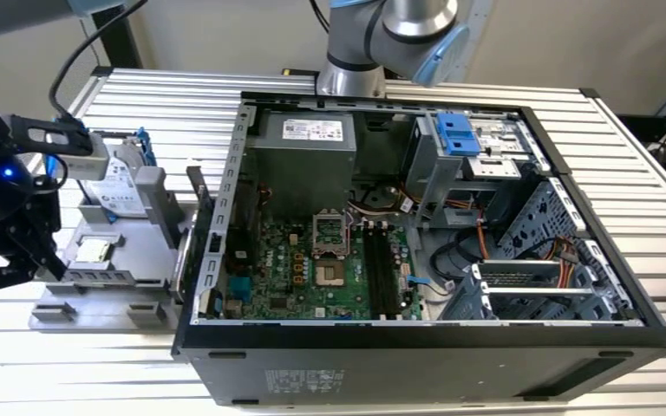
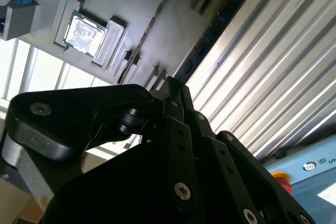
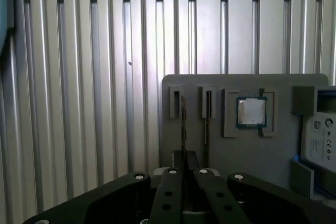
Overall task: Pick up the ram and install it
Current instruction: 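Pick up the ram and move it above insertion slot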
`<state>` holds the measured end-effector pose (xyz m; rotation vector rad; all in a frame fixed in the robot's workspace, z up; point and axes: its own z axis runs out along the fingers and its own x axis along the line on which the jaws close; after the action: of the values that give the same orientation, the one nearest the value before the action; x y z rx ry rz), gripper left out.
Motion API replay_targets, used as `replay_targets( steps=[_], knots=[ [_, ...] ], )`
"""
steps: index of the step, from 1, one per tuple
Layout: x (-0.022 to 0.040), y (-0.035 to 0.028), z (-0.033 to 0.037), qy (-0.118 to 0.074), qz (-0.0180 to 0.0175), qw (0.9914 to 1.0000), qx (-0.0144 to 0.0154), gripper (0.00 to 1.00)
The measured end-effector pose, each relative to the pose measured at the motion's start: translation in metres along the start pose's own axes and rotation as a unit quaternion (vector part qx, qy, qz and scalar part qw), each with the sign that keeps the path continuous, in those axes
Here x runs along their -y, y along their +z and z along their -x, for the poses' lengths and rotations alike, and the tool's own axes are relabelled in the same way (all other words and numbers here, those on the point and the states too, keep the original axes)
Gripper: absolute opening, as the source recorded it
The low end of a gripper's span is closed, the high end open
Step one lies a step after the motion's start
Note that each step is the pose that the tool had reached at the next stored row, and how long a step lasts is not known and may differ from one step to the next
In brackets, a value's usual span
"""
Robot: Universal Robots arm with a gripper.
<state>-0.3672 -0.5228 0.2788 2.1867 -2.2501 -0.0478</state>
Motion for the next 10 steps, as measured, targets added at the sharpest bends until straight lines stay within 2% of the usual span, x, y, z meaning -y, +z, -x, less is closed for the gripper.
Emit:
replay_targets(
  steps=[10],
  knots=[
    [-0.0006,-0.0192,0.0005,0.0,0.0,1.0,0.0,0.0]
  ],
)
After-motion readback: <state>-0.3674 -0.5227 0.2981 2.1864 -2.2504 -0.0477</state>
